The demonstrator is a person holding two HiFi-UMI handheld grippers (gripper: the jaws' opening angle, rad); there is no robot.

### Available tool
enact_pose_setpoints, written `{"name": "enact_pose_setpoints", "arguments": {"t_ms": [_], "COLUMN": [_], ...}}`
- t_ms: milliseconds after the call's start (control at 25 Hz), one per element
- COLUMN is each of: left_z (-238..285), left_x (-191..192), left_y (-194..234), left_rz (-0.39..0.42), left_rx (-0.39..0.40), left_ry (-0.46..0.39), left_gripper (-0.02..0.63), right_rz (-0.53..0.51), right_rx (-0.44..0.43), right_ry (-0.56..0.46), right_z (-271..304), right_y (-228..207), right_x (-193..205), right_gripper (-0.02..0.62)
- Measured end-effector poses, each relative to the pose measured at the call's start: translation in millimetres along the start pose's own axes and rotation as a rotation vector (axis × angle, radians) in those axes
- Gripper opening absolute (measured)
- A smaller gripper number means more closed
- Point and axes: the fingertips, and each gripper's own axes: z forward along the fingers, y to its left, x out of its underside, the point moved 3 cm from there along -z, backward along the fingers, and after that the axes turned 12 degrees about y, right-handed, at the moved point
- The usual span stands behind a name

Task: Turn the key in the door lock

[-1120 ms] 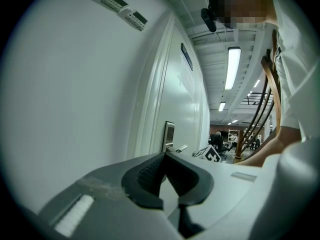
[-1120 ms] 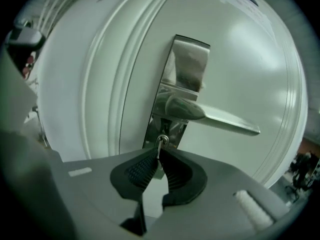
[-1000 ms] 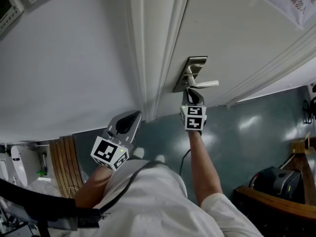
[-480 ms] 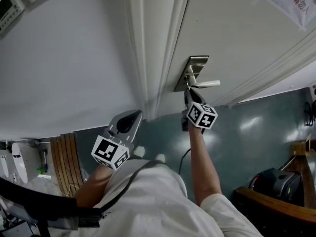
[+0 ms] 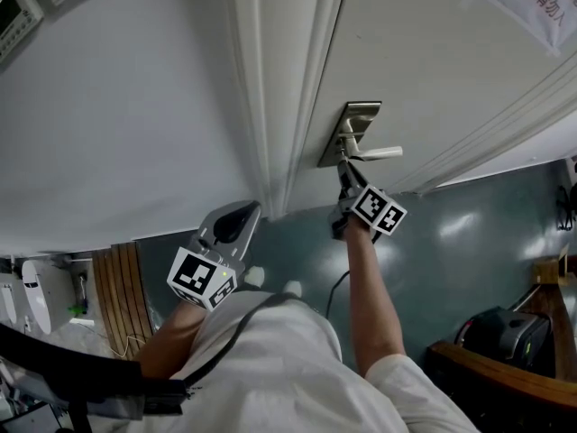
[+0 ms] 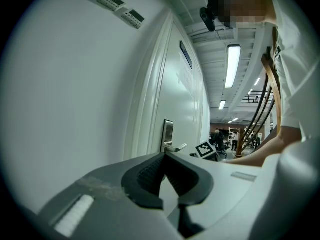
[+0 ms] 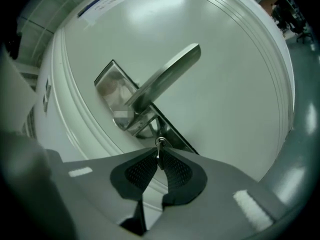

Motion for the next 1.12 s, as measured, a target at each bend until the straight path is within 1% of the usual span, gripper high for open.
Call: {"name": "enact_pose_setpoints", "arguments": {"t_ms": [280, 480, 680, 720, 840, 960, 1120], "left_z": [3, 2, 3, 3, 4, 3, 0], "left_x": [-1, -1, -1, -1, -2, -1, -1], "left_y": [0, -1, 0, 0, -1, 0, 2], "left_rz": [0.0, 0.001, 0.002, 0.003, 0.001, 0.001, 0.003], "left_rx": [0.004, 0.004, 0.004, 0.004, 0.001, -0.001, -0.009], "left_ry": [-0.002, -0.001, -0.001, -0.001, -0.001, -0.002, -0.001], "left_gripper": [0.006, 0.006, 0.006, 0.006, 0.006, 0.006, 0.006], "right_rz": [0.149, 0.33, 0.434, 0.47, 0.619, 0.739, 0.94], "right_rx": [-0.093, -0.192, -0.258, -0.274, -0.352, -0.414, -0.546], "right_ry": [-0.017, -0.045, -0.056, -0.063, -0.09, -0.106, -0.132], "right_z": [0, 0, 1, 2, 4, 5, 8], "right_y": [-3, -10, -16, -18, -23, -26, -32], "right_x": [0, 3, 4, 5, 7, 10, 15], "right_gripper": [0.04, 0.035, 0.035, 0.035, 0.028, 0.028, 0.028]}}
